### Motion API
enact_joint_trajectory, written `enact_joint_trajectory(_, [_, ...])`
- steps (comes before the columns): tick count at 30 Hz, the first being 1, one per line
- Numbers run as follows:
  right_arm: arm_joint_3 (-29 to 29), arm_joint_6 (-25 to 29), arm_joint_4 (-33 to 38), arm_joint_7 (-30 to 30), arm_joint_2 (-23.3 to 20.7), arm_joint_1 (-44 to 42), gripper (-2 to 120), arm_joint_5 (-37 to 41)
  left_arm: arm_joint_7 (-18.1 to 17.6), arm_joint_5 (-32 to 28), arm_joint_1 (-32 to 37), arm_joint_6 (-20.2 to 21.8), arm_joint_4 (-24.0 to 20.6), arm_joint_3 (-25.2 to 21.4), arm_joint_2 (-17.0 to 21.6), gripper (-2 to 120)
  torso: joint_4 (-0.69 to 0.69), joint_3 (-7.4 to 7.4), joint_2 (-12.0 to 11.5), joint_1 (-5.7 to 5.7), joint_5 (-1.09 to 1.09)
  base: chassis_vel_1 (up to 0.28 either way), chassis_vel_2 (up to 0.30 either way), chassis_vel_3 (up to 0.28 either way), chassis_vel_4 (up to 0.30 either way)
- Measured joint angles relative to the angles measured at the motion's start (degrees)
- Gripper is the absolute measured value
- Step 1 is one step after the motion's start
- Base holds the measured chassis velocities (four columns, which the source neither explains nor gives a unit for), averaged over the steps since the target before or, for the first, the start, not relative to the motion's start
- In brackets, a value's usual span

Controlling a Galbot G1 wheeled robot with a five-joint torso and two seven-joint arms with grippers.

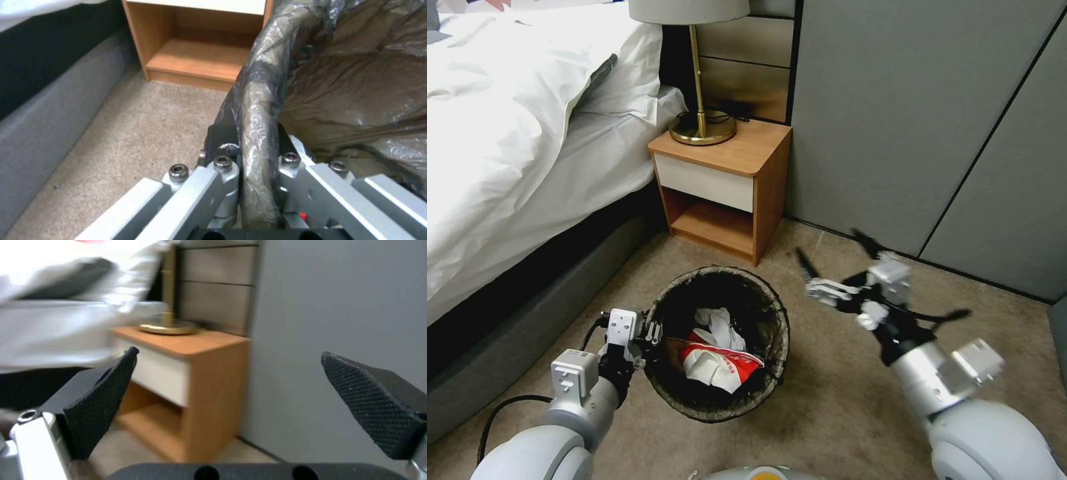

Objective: Pick up the trash bin, then pick up the garbage from the floor and place it into the trash bin.

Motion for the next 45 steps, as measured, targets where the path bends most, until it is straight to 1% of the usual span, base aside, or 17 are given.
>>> enact_joint_trajectory(2, [1.17,2.95,-0.64,1.2,3.15,-2.83,100,-2.64,0.0,0.0,0.15,0.0,-0.01,0.06,-0.28,1,0.01,0.0,0.0,0.0,-0.01,0.0,0.0,0.0,0.0])
enact_joint_trajectory(3, [1.17,2.95,-0.64,1.2,3.15,-2.83,100,-2.64,0.0,0.0,0.15,0.0,-0.01,0.06,-0.28,1,0.01,0.0,0.0,0.0,-0.01,0.0,0.0,0.0,0.0])
enact_joint_trajectory(5, [2.56,6.72,-1.35,2.16,6.98,-6.09,100,-5.38,0.0,-0.01,0.25,0.01,-0.02,0.15,-0.56,1,0.0,0.0,0.0,0.0,-0.01,0.0,0.0,0.0,0.0])
enact_joint_trajectory(6, [3.15,8.05,-1.71,2.17,7.91,-7.02,100,-6.24,0.0,-0.02,0.35,0.01,-0.03,0.18,-0.61,1,0.01,0.0,0.0,0.0,-0.01,0.0,0.0,0.0,0.0])
enact_joint_trajectory(7, [3.15,8.05,-1.71,2.17,7.91,-7.02,100,-6.24,0.0,-0.02,0.35,0.01,-0.03,0.18,-0.61,1,0.01,0.0,0.0,0.0,-0.01,0.0,0.0,0.0,0.0])
enact_joint_trajectory(8, [4.02,10.02,-2.34,2.13,9.02,-8.26,100,-7.36,0.0,-0.02,0.45,0.01,-0.03,0.18,-0.62,1,0.01,0.0,0.0,0.0,-0.01,0.0,0.0,0.0,0.0])
enact_joint_trajectory(10, [5.19,12.54,-3.28,2.2,9.91,-10.13,100,-8.23,0.0,-0.08,0.51,0.02,-0.04,0.17,-0.56,1,0.02,0.0,0.0,0.0,-0.01,0.0,0.0,0.0,0.0])
enact_joint_trajectory(11, [5.19,12.54,-3.28,2.2,9.91,-10.13,100,-8.23,0.0,-0.08,0.51,0.02,-0.04,0.17,-0.56,1,0.02,0.0,0.0,0.0,-0.01,0.0,0.0,0.0,0.0])
enact_joint_trajectory(13, [5.94,15.11,-4.11,3.55,10.0,-12.78,100,-8.54,0.02,-0.14,0.51,0.02,-0.1,0.24,-0.42,1,0.01,0.0,0.0,0.0,-0.01,0.0,0.0,0.0,0.0])
enact_joint_trajectory(17, [5.87,17.58,-5.12,5.51,9.84,-15.5,100,-8.87,0.07,-0.19,0.46,0.02,-0.1,0.51,-0.24,1,0.01,0.0,0.0,0.0,-0.01,0.0,0.0,0.0,0.0])
enact_joint_trajectory(21, [5.52,18.42,-5.71,5.7,10.5,-16.51,100,-9.02,0.1,-0.34,0.49,0.03,-0.1,0.26,0.1,1,0.01,0.0,0.0,0.0,-0.01,0.0,0.0,0.0,0.0])
enact_joint_trajectory(37, [3.97,18.6,-6.13,5.47,12.45,-18.24,100,-9.94,0.12,-0.6,0.28,0.66,-0.1,-0.4,0.01,1,0.01,0.0,0.0,0.0,-0.01,0.0,0.0,0.0,0.0])
enact_joint_trajectory(45, [3.85,18.35,-6.55,5.42,12.62,-17.84,100,-10.02,0.14,-0.67,0.29,0.67,-0.1,-0.57,0.02,1,0.01,0.0,0.0,0.0,-0.01,0.0,0.0,0.0,0.0])
